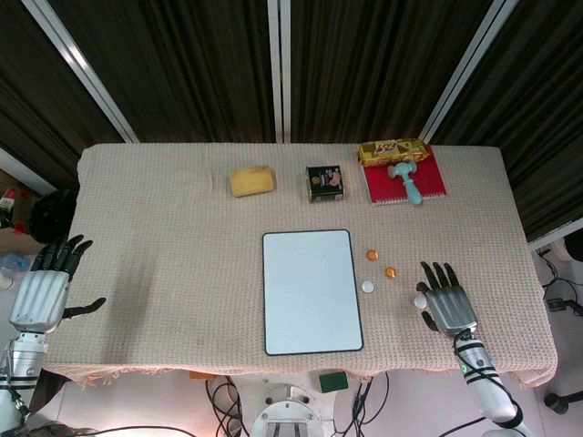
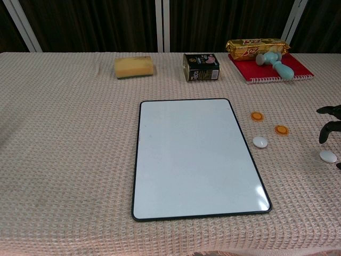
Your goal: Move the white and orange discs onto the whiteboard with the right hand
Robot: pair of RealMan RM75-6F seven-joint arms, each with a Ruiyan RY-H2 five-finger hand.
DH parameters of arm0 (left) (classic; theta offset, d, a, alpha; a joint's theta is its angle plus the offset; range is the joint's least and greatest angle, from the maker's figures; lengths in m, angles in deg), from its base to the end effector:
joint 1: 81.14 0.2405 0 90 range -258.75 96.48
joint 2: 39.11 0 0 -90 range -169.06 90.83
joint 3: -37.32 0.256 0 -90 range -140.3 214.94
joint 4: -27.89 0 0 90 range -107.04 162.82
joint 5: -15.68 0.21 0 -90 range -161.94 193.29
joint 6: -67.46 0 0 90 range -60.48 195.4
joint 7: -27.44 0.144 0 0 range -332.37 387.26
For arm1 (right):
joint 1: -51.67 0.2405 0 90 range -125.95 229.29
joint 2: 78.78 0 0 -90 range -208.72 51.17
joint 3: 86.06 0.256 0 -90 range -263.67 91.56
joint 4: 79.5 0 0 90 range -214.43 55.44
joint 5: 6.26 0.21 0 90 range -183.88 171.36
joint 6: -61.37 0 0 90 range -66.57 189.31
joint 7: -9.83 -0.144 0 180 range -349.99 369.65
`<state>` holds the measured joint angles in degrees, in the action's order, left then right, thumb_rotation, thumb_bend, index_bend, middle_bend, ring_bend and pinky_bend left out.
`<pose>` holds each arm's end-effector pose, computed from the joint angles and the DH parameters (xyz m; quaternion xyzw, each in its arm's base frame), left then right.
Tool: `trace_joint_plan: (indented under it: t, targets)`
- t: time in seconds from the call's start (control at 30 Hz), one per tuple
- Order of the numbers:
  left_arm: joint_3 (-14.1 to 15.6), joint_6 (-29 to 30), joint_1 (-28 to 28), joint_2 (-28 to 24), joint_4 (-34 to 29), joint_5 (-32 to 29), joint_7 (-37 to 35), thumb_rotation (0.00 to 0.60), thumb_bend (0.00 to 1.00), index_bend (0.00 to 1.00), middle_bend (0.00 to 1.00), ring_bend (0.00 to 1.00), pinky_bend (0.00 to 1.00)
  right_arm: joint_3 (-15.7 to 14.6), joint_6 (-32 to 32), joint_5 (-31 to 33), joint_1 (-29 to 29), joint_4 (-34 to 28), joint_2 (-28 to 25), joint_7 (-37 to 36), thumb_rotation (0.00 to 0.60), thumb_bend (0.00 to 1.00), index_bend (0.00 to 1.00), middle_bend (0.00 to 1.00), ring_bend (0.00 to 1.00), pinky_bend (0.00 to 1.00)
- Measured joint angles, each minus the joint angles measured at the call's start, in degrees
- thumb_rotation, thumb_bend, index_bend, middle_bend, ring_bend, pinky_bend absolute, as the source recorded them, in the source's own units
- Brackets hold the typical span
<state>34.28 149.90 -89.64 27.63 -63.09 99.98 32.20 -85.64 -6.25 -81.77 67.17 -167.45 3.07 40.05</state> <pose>-0.3056 0.2014 0.1423 -0.6177 -0.3695 -0.3727 0.5857 -0.2859 -0.2151 0.0230 0.7319 -0.3576 0.2303 0.5323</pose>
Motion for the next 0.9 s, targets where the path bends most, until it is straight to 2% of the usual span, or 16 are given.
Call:
trace_joint_plan:
  t: [0.9]
  targets:
    - [0.30,0.08,0.05,-0.23,-0.82,0.40,0.84,0.511,0.04,0.13,0.09,0.00,0.12,-0.14,0.31,-0.67,0.62,3.87,2.32,-2.27,0.600,0.33,0.43,0.00,0.00,0.00]
